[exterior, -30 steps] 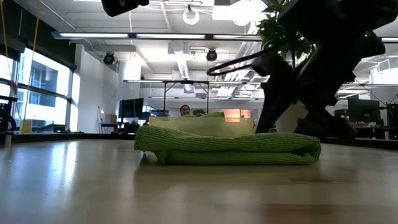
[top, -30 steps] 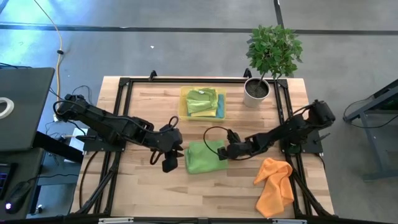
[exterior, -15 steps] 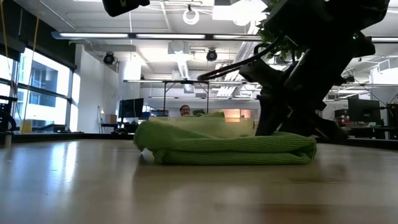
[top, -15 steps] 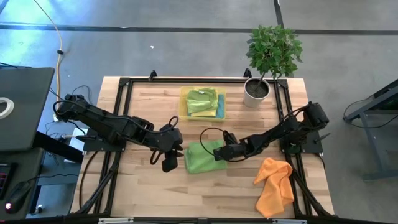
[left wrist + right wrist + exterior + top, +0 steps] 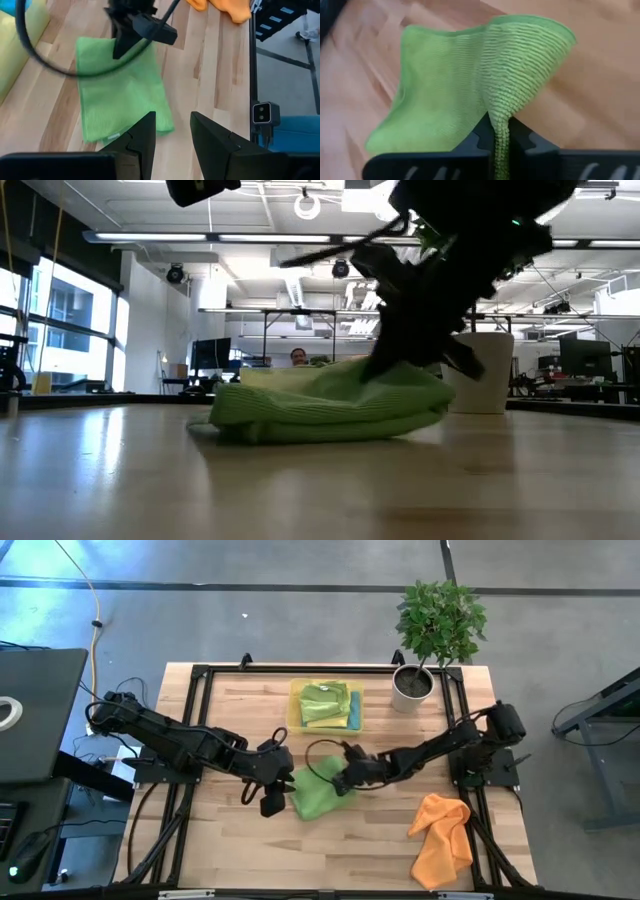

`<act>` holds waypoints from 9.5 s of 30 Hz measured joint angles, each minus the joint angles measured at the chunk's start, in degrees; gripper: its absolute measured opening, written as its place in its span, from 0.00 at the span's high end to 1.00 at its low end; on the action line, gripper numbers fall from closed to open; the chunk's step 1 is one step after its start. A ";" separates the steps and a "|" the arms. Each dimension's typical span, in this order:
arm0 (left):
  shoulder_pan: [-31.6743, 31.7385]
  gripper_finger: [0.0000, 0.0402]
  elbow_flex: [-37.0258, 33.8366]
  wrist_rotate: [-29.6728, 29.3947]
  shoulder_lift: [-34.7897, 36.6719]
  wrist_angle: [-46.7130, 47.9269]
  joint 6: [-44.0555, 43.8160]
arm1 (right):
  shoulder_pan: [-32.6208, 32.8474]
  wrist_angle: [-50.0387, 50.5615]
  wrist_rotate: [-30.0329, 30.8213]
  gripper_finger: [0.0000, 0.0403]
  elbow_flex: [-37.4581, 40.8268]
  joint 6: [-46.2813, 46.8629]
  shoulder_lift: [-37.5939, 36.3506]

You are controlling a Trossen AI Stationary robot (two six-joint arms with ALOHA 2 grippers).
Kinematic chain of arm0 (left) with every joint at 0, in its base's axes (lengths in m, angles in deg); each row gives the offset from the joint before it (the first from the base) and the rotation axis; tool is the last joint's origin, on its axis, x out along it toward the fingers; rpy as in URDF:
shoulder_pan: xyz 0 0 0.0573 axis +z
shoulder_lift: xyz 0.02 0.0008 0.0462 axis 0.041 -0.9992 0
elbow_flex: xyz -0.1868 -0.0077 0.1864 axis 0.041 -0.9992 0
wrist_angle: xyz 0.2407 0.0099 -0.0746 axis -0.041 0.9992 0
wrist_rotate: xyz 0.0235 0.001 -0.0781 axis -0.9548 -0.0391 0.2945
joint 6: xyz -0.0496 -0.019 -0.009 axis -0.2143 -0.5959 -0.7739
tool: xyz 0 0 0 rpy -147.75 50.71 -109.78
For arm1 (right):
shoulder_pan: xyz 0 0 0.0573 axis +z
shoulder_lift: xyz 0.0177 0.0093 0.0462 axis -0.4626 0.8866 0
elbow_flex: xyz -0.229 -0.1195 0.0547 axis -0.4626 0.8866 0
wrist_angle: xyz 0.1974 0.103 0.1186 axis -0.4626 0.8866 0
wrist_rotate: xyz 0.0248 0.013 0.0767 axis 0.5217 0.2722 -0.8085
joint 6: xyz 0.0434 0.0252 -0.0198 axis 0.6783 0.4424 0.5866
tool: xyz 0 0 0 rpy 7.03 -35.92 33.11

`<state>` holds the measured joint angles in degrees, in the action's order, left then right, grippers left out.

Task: Fold microfiber towels
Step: Put the folded green microfiber cloth into the yellow bin, then fold the orange microfiber cloth

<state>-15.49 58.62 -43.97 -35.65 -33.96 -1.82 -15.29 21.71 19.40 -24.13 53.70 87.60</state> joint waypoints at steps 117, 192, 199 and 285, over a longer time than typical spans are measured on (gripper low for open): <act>7.19 0.72 0.00 -24.33 19.82 1.29 8.48 | -35.78 19.20 3.08 0.62 -34.92 -107.02 11.53; 7.13 0.72 -0.04 -14.88 19.11 0.76 -4.78 | 26.06 55.79 -13.87 0.95 -4.93 -22.85 1.63; 7.13 0.72 0.00 -15.36 15.41 -0.48 -5.97 | 21.22 49.76 1.31 0.99 -4.73 -24.19 0.10; 7.17 0.72 -0.02 -2.93 3.93 9.05 1.64 | 15.74 16.79 -2.97 0.72 -12.12 -27.20 9.96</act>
<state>-8.33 58.60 -46.90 -31.71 -24.91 -0.18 0.44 38.50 16.43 -36.25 26.49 97.56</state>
